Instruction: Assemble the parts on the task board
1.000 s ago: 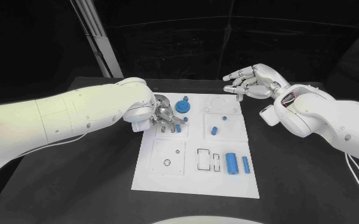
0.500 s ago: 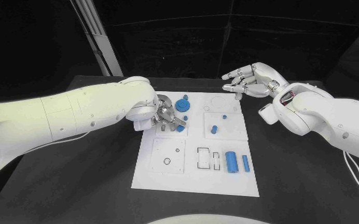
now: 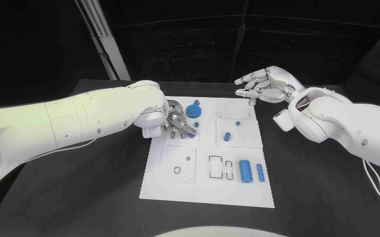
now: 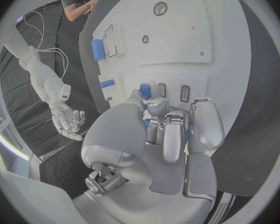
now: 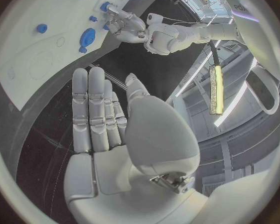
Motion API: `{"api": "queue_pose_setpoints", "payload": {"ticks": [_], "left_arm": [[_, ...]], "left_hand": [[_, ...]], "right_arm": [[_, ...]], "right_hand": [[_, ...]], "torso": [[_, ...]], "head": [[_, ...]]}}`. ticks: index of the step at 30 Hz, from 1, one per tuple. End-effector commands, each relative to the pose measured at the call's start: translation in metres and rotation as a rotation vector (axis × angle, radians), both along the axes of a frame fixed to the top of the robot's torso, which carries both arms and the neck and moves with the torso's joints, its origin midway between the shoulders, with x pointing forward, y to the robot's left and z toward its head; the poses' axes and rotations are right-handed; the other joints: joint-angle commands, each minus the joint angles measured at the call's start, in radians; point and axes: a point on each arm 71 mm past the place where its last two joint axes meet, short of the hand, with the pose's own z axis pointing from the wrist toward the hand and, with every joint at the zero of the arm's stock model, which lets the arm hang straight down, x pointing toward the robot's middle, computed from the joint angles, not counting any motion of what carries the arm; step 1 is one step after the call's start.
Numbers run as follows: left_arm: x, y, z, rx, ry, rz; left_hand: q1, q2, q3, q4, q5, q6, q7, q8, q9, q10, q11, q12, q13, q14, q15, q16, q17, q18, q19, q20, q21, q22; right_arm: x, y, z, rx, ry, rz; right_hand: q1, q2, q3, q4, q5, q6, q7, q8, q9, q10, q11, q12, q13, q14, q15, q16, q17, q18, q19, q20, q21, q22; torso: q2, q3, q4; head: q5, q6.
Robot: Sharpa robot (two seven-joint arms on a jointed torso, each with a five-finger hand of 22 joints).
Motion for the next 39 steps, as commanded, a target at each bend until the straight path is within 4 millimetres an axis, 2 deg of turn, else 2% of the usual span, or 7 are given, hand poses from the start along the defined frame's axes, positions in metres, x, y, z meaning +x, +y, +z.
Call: {"api": "queue_pose_setpoints", "payload": {"ticks": [1, 12, 14, 20, 23, 26, 39], "left_arm": [[0.000, 0.000, 0.001, 0.004, -0.001, -0.008], [-0.001, 0.007, 0.006, -0.074, -0.063, 0.018], [-0.002, 0.012, 0.008, -0.105, -0.086, 0.027], [-0.006, 0.028, 0.013, -0.231, -0.129, 0.079], [-0.008, 0.035, 0.017, -0.294, -0.152, 0.105], [-0.010, 0.044, 0.022, -0.392, -0.184, 0.155], [-0.017, 0.066, 0.027, -0.760, -0.230, 0.326]], "left_hand": [[0.010, -0.002, 0.007, -0.001, 0.004, -0.009, -0.001, 0.007, 0.001, 0.009, 0.000, 0.004, 0.001, 0.101, -0.008, 0.006, 0.249, -0.018, 0.004, 0.000, 0.003, 0.002], [0.002, -0.007, 0.005, 0.007, 0.002, -0.010, 0.000, 0.009, 0.004, 0.010, 0.000, 0.005, 0.002, 0.100, -0.008, 0.005, 0.247, -0.016, 0.000, 0.000, -0.004, -0.010], [-0.004, -0.011, 0.002, 0.012, 0.002, -0.012, 0.001, 0.010, 0.005, 0.008, 0.001, 0.002, -0.003, 0.099, -0.007, 0.002, 0.242, -0.013, -0.004, 0.000, -0.014, -0.023], [-0.008, -0.011, 0.001, 0.017, 0.003, -0.032, 0.007, -0.001, 0.003, -0.021, 0.006, -0.030, -0.050, 0.092, -0.004, -0.014, 0.216, -0.002, -0.025, 0.003, -0.055, -0.082], [0.002, -0.009, 0.006, 0.014, 0.004, -0.056, 0.017, -0.019, -0.005, -0.059, 0.014, -0.070, -0.107, 0.086, 0.002, -0.029, 0.192, 0.006, -0.042, 0.008, -0.089, -0.128], [0.031, -0.007, 0.019, 0.010, 0.004, -0.082, 0.034, -0.045, -0.024, -0.156, 0.029, -0.182, -0.261, 0.071, 0.015, -0.064, 0.139, 0.024, -0.080, 0.019, -0.168, -0.230], [0.208, 0.006, 0.185, -0.053, 0.009, -0.140, 0.064, -0.088, -0.077, -0.229, 0.055, -0.282, -0.360, 0.002, 0.038, -0.212, -0.059, 0.077, -0.210, 0.042, -0.435, -0.549]], "right_arm": [[0.000, 0.001, 0.001, 0.003, 0.004, 0.008], [0.000, 0.005, -0.001, -0.073, -0.019, 0.033], [0.000, 0.008, -0.002, -0.122, -0.037, 0.053], [-0.003, 0.026, -0.005, -0.299, -0.097, 0.123], [-0.006, 0.038, -0.006, -0.390, -0.140, 0.159], [-0.009, 0.057, -0.008, -0.509, -0.211, 0.208], [-0.013, 0.119, -0.022, -0.736, -0.373, 0.338]], "right_hand": [[0.009, -0.002, -0.004, 0.000, 0.007, -0.007, 0.000, 0.003, 0.001, -0.002, 0.002, -0.005, -0.001, 0.005, 0.000, -0.005, 0.001, 0.013, 0.004, 0.000, -0.005, -0.002], [0.077, 0.020, 0.028, -0.034, 0.010, 0.019, -0.013, 0.019, 0.005, 0.027, -0.015, 0.007, -0.013, 0.062, -0.017, 0.033, 0.051, 0.016, 0.045, -0.012, 0.010, 0.003], [0.103, 0.024, 0.046, -0.049, 0.010, 0.039, -0.019, 0.028, 0.007, 0.049, -0.024, 0.014, -0.018, 0.111, -0.027, 0.167, 0.197, 0.012, 0.083, -0.024, 0.051, 0.040], [0.099, 0.005, 0.093, -0.055, -0.001, 0.092, -0.035, 0.032, 0.000, 0.103, -0.037, 0.059, -0.008, 0.152, -0.043, 0.491, 0.560, -0.036, 0.200, -0.043, 0.312, 0.376], [0.095, -0.001, 0.113, -0.058, -0.005, 0.107, -0.039, 0.029, -0.001, 0.107, -0.045, 0.081, 0.008, 0.152, -0.043, 0.555, 0.635, -0.046, 0.213, -0.044, 0.372, 0.456], [0.097, -0.013, 0.130, -0.067, -0.009, 0.121, -0.042, 0.027, -0.001, 0.110, -0.044, 0.106, 0.027, 0.154, -0.044, 0.604, 0.692, -0.055, 0.224, -0.044, 0.419, 0.520], [0.094, -0.039, 0.200, -0.101, -0.046, 0.116, -0.053, -0.005, -0.002, 0.134, -0.052, 0.247, 0.179, 0.156, -0.048, 0.682, 0.783, -0.066, 0.227, -0.044, 0.492, 0.617]], "torso": [[0.000, 0.0005, 0.0001], [0.000, -0.0008, 0.0003], [-0.001, -0.0005, 0.0004], [0.000, -0.0005, 0.0021], [0.001, -0.0010, 0.0028], [0.001, -0.0007, 0.0019], [0.002, -0.0028, 0.0030]], "head": [[0.000, -0.003], [-0.004, 0.002], [-0.006, 0.002], [-0.012, 0.006], [-0.013, 0.005], [-0.014, 0.005], [-0.021, 0.000]]}}
